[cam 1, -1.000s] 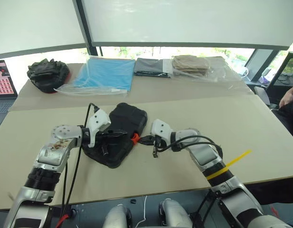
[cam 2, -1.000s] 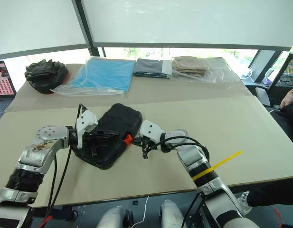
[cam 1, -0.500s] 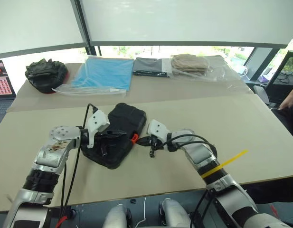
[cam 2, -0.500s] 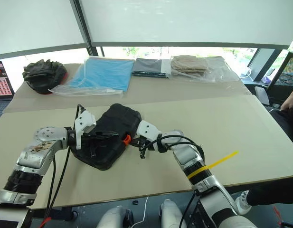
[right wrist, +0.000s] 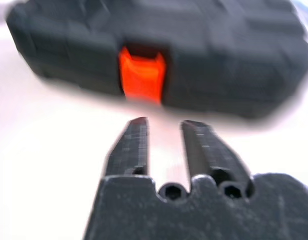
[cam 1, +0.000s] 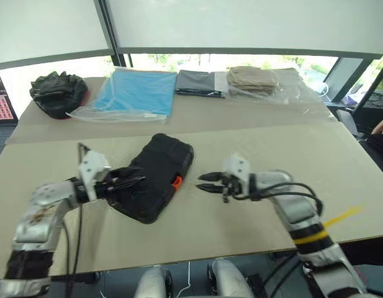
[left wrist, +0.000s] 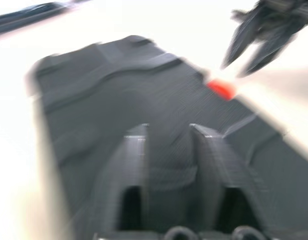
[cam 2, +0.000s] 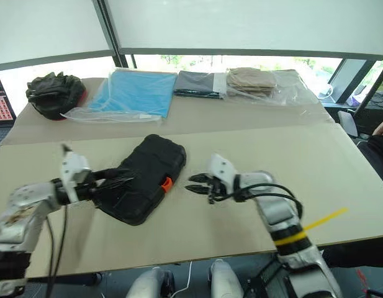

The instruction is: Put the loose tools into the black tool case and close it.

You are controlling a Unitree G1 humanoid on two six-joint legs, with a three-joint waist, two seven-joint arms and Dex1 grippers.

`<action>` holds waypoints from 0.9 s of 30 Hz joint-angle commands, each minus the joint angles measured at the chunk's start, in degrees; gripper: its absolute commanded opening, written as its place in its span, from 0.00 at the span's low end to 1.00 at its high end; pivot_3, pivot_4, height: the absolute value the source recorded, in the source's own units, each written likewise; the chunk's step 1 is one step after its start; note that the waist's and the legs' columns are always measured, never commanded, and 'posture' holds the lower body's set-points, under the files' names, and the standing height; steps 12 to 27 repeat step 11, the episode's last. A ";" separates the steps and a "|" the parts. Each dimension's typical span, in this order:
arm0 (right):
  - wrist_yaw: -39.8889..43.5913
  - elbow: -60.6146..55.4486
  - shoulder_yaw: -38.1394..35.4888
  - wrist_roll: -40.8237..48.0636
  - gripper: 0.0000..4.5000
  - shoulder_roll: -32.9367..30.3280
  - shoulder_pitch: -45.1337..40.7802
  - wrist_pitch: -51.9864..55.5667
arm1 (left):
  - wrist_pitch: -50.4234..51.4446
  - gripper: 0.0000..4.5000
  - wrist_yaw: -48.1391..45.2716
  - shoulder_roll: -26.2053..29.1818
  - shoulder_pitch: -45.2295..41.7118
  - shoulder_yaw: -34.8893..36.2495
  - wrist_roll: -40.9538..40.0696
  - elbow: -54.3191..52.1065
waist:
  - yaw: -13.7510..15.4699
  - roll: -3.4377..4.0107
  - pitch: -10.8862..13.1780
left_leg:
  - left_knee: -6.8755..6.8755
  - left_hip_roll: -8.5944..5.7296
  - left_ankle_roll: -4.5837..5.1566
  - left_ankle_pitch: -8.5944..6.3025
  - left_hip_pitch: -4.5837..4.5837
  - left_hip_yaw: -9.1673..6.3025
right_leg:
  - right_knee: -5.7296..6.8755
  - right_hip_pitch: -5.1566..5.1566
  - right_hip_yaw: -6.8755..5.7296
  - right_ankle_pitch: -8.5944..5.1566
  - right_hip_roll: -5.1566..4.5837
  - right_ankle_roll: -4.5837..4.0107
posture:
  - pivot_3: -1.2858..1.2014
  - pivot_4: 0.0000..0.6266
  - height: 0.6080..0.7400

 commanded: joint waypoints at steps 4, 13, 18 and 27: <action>8.24 1.03 -9.40 9.10 0.87 -3.82 5.66 -16.35 | -9.30 0.94 4.04 0.95 11.12 9.76 4.01 0.13 | 0.22 -0.16 0.11 | 0.04 -0.04 0.03 -0.27 0.05 0.04 | -0.14 0.14 0.01 -0.12 -0.07 0.19 | 0.52 0.24 1.00; 11.61 9.64 -13.80 9.84 0.99 -7.54 7.09 -24.52 | -13.32 1.00 5.76 -1.47 20.53 13.53 3.89 -1.72 | 1.07 -0.32 0.25 | 0.09 -0.17 0.08 -0.31 0.07 0.18 | -0.23 0.17 -0.10 -0.17 -0.41 0.27 | 0.52 0.24 1.00; 11.61 9.64 -13.80 9.84 0.99 -7.54 7.09 -24.52 | -13.32 1.00 5.76 -1.47 20.53 13.53 3.89 -1.72 | 1.07 -0.32 0.25 | 0.09 -0.17 0.08 -0.31 0.07 0.18 | -0.23 0.17 -0.10 -0.17 -0.41 0.27 | 0.52 0.24 1.00; 11.61 9.64 -13.80 9.84 0.99 -7.54 7.09 -24.52 | -13.32 1.00 5.76 -1.47 20.53 13.53 3.89 -1.72 | 1.07 -0.32 0.25 | 0.09 -0.17 0.08 -0.31 0.07 0.18 | -0.23 0.17 -0.10 -0.17 -0.41 0.27 | 0.52 0.24 1.00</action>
